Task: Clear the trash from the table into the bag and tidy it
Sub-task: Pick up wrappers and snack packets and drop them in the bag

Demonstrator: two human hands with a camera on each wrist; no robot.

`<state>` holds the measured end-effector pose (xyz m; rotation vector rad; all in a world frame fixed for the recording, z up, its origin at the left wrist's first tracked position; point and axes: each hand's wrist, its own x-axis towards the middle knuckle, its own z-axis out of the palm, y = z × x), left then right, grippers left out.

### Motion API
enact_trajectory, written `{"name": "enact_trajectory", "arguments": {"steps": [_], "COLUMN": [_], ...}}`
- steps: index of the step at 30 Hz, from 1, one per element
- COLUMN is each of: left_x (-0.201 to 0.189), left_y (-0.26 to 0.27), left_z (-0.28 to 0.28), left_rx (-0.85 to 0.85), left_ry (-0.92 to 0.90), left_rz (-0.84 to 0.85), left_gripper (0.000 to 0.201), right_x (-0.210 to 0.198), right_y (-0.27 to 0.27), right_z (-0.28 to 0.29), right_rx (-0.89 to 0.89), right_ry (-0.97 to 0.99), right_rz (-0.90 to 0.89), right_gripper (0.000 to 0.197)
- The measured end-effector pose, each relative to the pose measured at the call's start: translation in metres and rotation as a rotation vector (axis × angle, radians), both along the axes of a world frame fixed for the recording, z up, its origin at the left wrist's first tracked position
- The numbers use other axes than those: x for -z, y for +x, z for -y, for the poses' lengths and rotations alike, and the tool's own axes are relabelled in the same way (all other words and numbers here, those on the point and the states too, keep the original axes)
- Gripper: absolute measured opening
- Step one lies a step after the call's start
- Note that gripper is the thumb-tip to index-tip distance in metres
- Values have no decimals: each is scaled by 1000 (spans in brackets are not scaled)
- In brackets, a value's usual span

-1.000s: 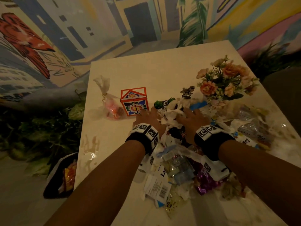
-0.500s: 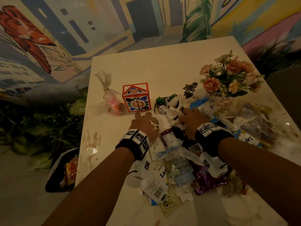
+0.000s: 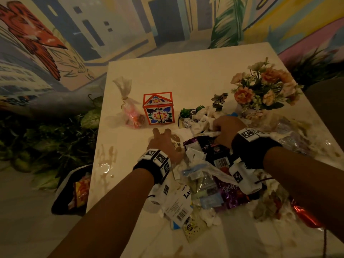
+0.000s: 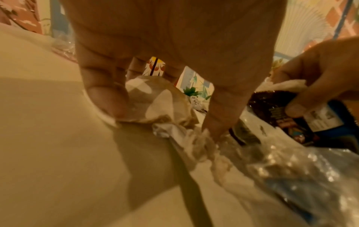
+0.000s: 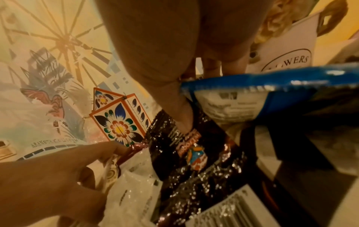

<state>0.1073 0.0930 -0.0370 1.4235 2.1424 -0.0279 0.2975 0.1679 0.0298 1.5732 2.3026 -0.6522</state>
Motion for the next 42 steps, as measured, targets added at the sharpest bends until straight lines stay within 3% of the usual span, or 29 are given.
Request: {"name": "enact_trajectory", "arguments": {"steps": [10, 15, 23, 28, 32, 35, 40, 42], "left_x": [1, 2, 0, 1, 0, -4, -14, -24], "left_y": [-3, -13, -21, -36, -36, -30, -43, -55], "left_z": [5, 8, 9, 11, 13, 16, 23, 25], "left_rx": [-25, -1, -55, -164, -199, -228, -255, -253], "left_ry": [0, -4, 7, -5, 43, 85, 136, 155], "left_rz": [36, -17, 60, 143, 169, 197, 267, 269], "left_gripper": [92, 92, 60, 59, 24, 28, 12, 16], "right_x": [-7, -6, -27, -54, -77, -88, -96, -98], "right_y": [-5, -9, -12, -15, -13, -11, -10, -11], "right_z": [11, 10, 5, -1, -2, -1, 5, 8], "right_rx": [0, 0, -81, -120, -169, -180, -184, -179], "right_ry": [176, 199, 332, 448, 513, 536, 533, 532], "right_rz": [-60, -274, -307, -324, -315, -327, -353, -367], "right_gripper": [17, 30, 41, 26, 29, 34, 41, 40]}}
